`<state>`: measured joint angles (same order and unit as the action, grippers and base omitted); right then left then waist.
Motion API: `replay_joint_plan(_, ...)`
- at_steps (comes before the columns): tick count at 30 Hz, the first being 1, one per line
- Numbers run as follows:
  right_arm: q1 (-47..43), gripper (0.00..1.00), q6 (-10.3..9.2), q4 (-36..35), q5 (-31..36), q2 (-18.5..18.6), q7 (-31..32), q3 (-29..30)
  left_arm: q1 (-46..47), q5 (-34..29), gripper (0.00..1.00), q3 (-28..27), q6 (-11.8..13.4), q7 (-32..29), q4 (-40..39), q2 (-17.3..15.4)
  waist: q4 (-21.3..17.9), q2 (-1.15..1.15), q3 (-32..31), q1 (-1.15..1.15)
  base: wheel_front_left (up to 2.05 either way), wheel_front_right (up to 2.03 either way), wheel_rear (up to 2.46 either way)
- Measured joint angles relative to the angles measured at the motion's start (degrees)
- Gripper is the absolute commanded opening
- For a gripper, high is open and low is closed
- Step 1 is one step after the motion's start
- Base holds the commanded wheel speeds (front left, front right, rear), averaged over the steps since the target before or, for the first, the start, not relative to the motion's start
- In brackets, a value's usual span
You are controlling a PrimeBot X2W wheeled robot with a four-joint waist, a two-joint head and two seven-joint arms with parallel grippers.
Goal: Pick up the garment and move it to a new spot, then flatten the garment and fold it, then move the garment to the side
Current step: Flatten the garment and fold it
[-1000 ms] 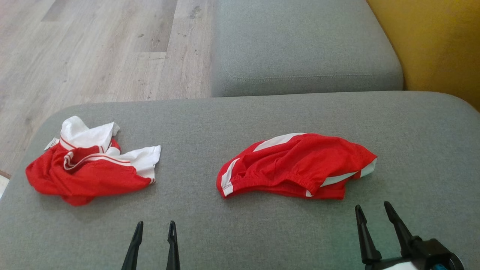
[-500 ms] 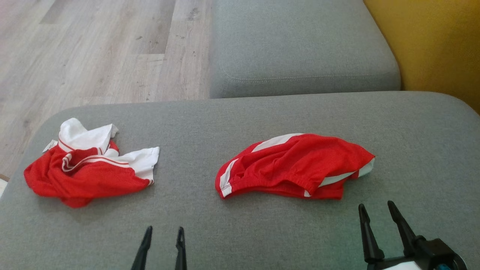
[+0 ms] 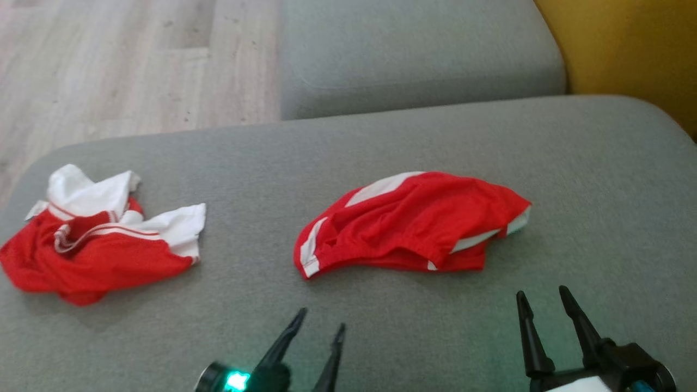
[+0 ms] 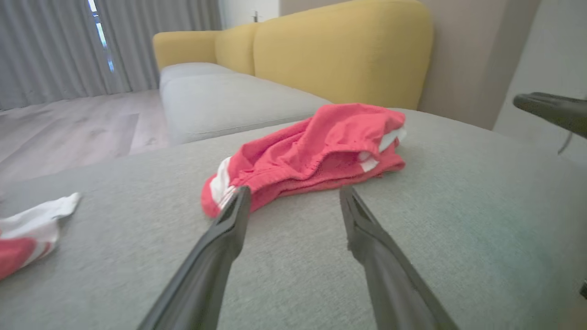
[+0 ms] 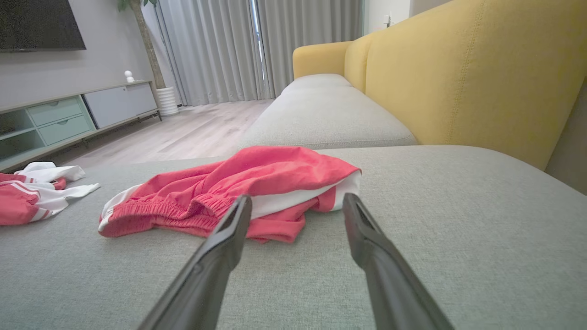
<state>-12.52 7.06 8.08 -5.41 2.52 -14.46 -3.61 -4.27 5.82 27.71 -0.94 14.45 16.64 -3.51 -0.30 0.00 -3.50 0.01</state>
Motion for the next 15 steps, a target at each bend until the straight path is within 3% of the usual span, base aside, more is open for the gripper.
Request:
replay_joint_plan(6, 0.9, 1.0, 0.0, -0.7, 1.2, 0.0, 0.0, -1.6, 9.5, -0.7, 1.0, 7.0, -2.6, 0.0, 8.7, 0.1, -3.6, 0.0, 3.1, 0.0, 0.0, 0.0, 0.0)
replay_joint_plan(15, 5.5, 1.0, 0.0, -2.7, 1.3, 0.0, 0.0, -2.8, 22.4, 0.4, 1.0, 14.1, -2.9, 0.0, 15.7, 0.3, -8.5, 0.0, 10.1, 0.01, 0.0, 0.0, 0.0)
